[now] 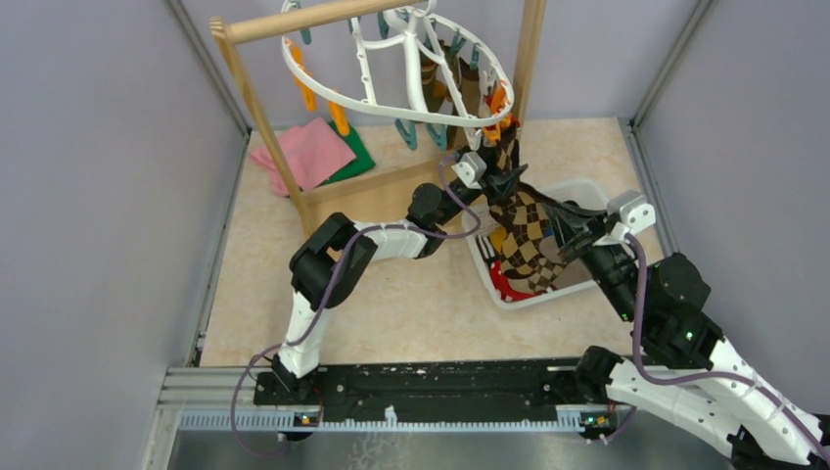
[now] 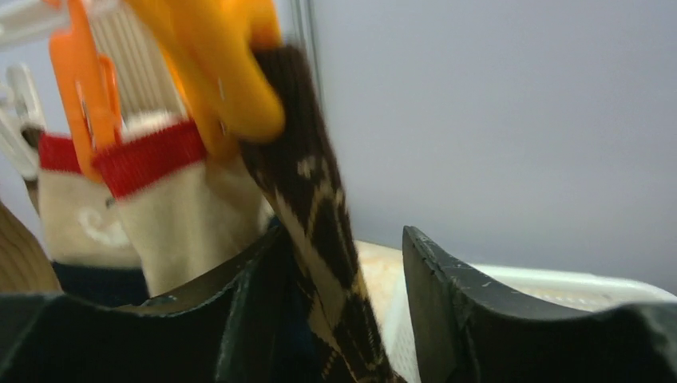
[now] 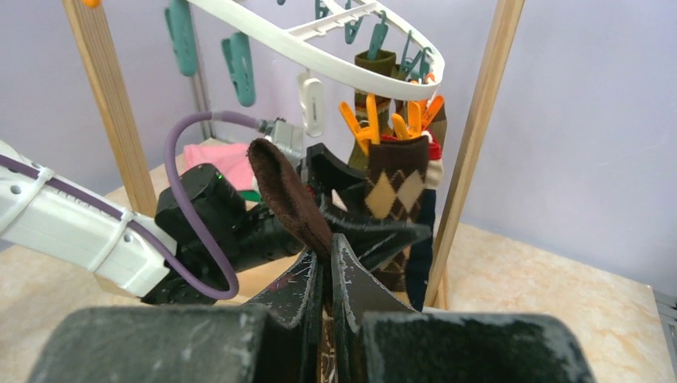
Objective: Clip the socks to the hanger
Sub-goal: Open the clamp at the hanger.
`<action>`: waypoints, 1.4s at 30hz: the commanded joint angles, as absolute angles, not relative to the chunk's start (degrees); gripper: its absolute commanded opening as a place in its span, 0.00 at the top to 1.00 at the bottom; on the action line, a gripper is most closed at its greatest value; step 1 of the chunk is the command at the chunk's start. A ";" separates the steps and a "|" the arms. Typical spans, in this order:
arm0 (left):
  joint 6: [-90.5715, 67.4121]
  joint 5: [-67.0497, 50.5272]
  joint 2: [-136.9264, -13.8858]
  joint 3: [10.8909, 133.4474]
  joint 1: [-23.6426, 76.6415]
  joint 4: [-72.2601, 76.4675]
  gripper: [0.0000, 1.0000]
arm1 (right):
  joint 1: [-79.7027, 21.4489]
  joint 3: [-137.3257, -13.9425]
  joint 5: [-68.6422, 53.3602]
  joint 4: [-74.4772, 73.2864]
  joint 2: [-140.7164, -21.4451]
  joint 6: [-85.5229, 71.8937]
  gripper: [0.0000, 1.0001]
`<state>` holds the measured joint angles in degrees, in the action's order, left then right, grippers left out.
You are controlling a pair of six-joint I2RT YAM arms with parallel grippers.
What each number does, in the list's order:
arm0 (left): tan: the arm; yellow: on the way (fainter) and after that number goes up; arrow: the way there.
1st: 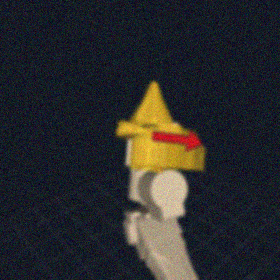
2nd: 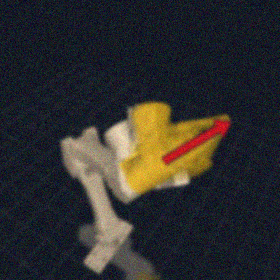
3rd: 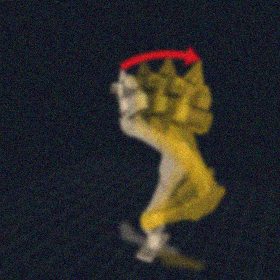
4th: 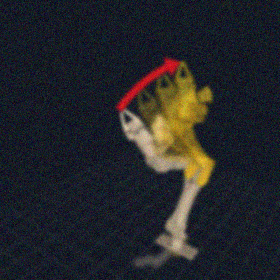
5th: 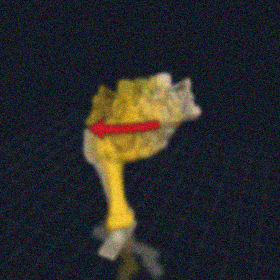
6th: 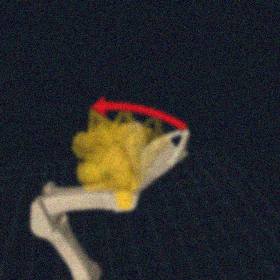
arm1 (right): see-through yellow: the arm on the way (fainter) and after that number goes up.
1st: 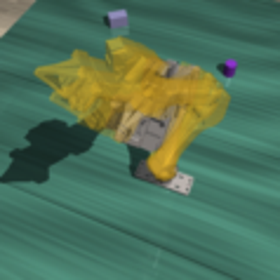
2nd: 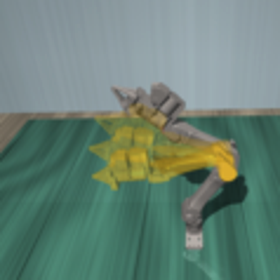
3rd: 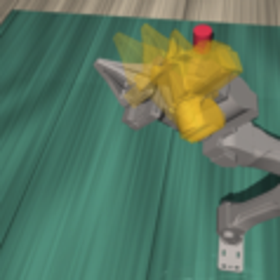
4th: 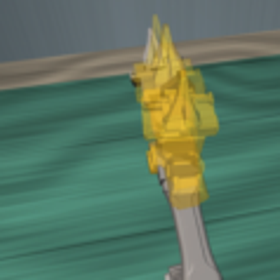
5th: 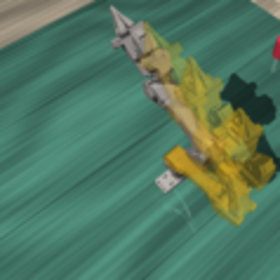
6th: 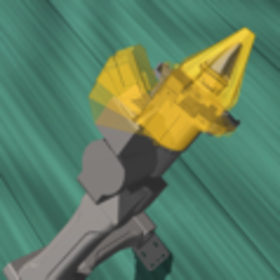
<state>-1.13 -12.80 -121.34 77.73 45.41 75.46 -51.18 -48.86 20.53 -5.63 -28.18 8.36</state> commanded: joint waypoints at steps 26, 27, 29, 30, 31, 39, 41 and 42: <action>-3.68 -16.67 -102.04 41.93 41.19 88.40 0.06 | -45.21 -49.62 17.49 7.20 -47.59 3.45 1.00; -4.13 -16.54 -100.80 40.65 40.62 87.99 0.04 | -44.38 -49.46 17.23 7.35 -47.89 2.91 1.00; -4.85 -16.98 -97.88 38.58 39.51 86.12 0.02 | -42.86 -49.19 16.89 7.55 -48.51 2.22 1.00; -5.22 -17.76 -96.21 37.91 38.90 84.85 0.02 | -42.16 -49.09 16.69 7.56 -48.73 1.87 1.00; -5.62 -18.28 -94.44 37.20 38.35 83.02 0.02 | -41.52 -48.86 16.42 7.68 -48.77 1.51 1.00; -7.35 -19.96 -78.93 38.77 36.26 59.78 0.01 | -40.18 -44.90 13.01 10.08 -47.68 0.49 1.00; -8.94 -22.09 -77.05 39.98 36.23 57.67 0.01 | -39.74 -44.18 11.95 10.72 -47.39 0.44 1.00; -10.04 -23.17 -76.52 40.48 36.21 57.27 0.02 | -39.64 -43.94 11.47 10.94 -47.38 0.44 1.00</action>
<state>-6.59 -19.20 -80.25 37.19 36.32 64.93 -40.62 -44.56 14.31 7.03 -48.71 1.37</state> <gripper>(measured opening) 0.987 0.012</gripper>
